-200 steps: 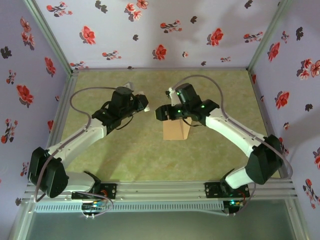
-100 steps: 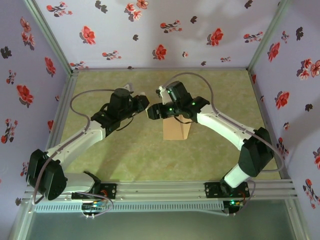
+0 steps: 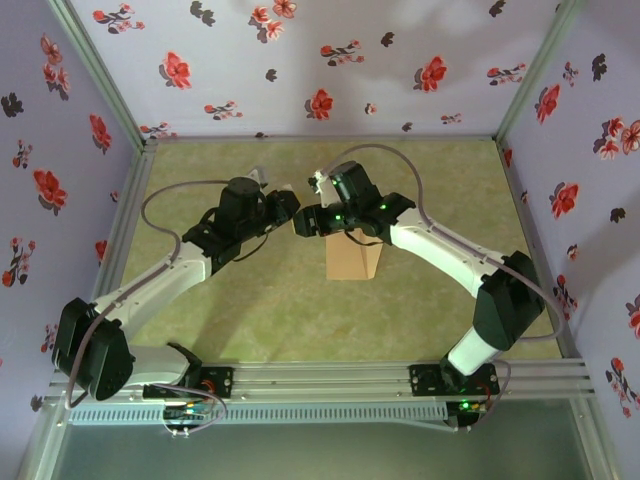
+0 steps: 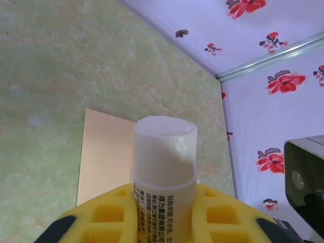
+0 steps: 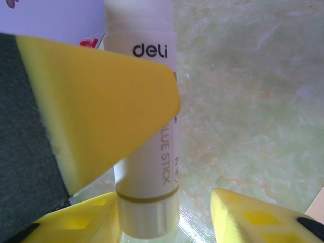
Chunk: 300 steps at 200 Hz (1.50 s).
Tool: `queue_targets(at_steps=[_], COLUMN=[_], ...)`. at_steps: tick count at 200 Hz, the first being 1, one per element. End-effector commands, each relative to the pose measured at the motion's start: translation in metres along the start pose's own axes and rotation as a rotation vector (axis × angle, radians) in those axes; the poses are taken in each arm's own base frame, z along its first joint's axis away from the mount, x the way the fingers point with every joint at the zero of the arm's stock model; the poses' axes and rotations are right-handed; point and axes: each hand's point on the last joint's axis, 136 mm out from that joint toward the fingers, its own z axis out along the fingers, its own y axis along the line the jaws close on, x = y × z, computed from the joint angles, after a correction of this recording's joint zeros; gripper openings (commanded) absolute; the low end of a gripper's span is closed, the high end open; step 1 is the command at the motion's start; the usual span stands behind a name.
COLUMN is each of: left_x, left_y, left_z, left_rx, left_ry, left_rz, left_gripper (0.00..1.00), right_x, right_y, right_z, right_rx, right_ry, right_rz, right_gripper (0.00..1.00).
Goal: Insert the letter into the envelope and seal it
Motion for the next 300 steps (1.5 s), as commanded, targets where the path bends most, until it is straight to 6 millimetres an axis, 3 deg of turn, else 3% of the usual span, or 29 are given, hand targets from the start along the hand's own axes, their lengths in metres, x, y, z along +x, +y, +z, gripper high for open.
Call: queue_targets(at_steps=[1,97,132,228,300], left_x=[-0.001,0.009,0.013,0.031,0.032], left_y=[-0.011,-0.019,-0.034,-0.092,-0.112], left_z=[-0.005,-0.011,-0.021,-0.047,-0.054], left_rx=[0.048,0.126,0.216,0.609,0.737], left_ry=[-0.006,0.022,0.045,0.149,0.165], left_rz=[-0.013,0.0,0.073,0.126,0.118], left_gripper=[0.0,0.0,0.0,0.0,0.0], right_x=[-0.016,-0.021,-0.027,-0.065,-0.077], right_y=[0.015,0.026,0.041,0.085,0.098], right_z=[-0.003,-0.015,-0.029,-0.113,-0.139], right_rx=[-0.039,-0.08,-0.169,-0.577,-0.702], right_ry=[-0.052,-0.076,-0.094,-0.231,-0.282], right_rz=[-0.033,-0.066,-0.078,-0.073,-0.09], right_gripper=[0.44,0.17,0.16,0.21,0.22])
